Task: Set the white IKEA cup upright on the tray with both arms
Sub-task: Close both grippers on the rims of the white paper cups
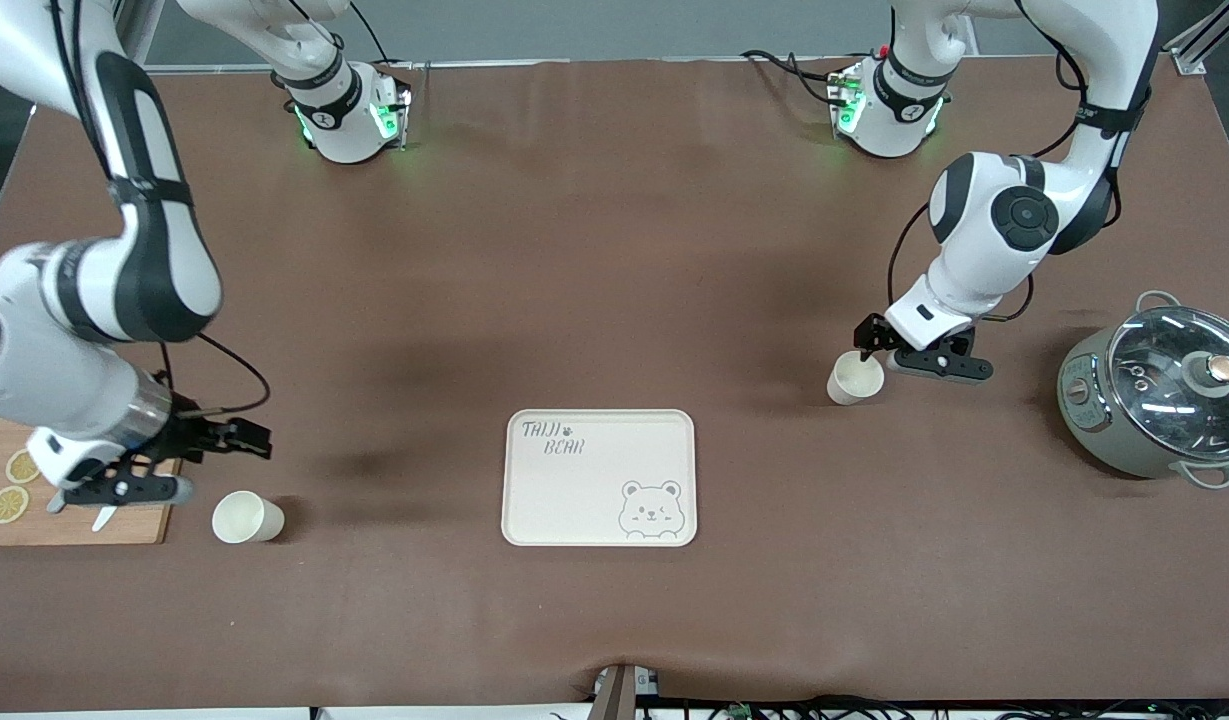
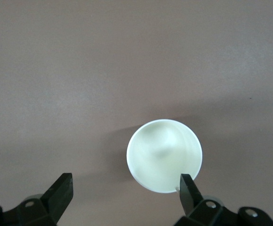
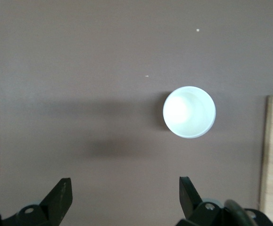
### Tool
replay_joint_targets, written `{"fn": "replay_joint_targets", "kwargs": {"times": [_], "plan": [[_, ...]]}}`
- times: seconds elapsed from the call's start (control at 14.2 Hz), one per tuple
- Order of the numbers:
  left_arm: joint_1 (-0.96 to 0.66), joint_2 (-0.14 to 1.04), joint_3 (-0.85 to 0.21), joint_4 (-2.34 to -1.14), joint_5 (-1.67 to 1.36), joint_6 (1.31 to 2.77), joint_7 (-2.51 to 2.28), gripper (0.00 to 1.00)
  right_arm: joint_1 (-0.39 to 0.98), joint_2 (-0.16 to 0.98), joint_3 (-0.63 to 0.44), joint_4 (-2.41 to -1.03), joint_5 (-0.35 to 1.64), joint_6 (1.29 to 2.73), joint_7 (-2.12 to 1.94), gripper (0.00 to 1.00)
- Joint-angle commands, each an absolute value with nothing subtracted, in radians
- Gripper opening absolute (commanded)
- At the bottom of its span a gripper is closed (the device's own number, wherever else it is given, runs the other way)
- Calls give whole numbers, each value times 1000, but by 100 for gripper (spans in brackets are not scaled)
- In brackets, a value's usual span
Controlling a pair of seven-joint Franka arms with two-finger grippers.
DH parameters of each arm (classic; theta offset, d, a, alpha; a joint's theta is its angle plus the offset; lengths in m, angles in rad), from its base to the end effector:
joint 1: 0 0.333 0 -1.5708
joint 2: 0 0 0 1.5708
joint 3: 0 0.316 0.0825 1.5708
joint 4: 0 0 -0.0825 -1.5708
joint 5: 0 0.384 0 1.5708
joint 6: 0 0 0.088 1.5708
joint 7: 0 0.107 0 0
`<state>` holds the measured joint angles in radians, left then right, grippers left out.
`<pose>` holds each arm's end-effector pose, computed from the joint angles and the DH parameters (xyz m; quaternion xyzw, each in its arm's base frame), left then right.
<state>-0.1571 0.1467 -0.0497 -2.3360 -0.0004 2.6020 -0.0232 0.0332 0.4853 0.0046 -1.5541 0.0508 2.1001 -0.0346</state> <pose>0.5170 -0.1085 0.2848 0.9941 -0.0909 0.0589 0.0105 0.6940 0.0282 0.3728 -0.9990 -0.0237 -0.0303 0.0234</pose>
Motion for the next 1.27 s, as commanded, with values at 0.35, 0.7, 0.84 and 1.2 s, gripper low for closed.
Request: {"fn": "replay_joint_targets", "kwargs": {"times": [0.35,0.7,0.84,1.2], "plan": [[-118,256,-60,-2333,-3,2755,23,100,8,718,-6,-1404,0,2245,-95,100],[-124,287,-58,-2332,-2,2792,21,100,-8,793,-5,-1405,-15,2327,-89,100],[-129,291,-60,-2332,-2,2793,11,100,-6,805,-5,-1407,-17,2329,-92,100],[-132,302,-60,-2332,0,2793,20,0,5,805,-5,-1407,-41,2324,-94,57]]}}
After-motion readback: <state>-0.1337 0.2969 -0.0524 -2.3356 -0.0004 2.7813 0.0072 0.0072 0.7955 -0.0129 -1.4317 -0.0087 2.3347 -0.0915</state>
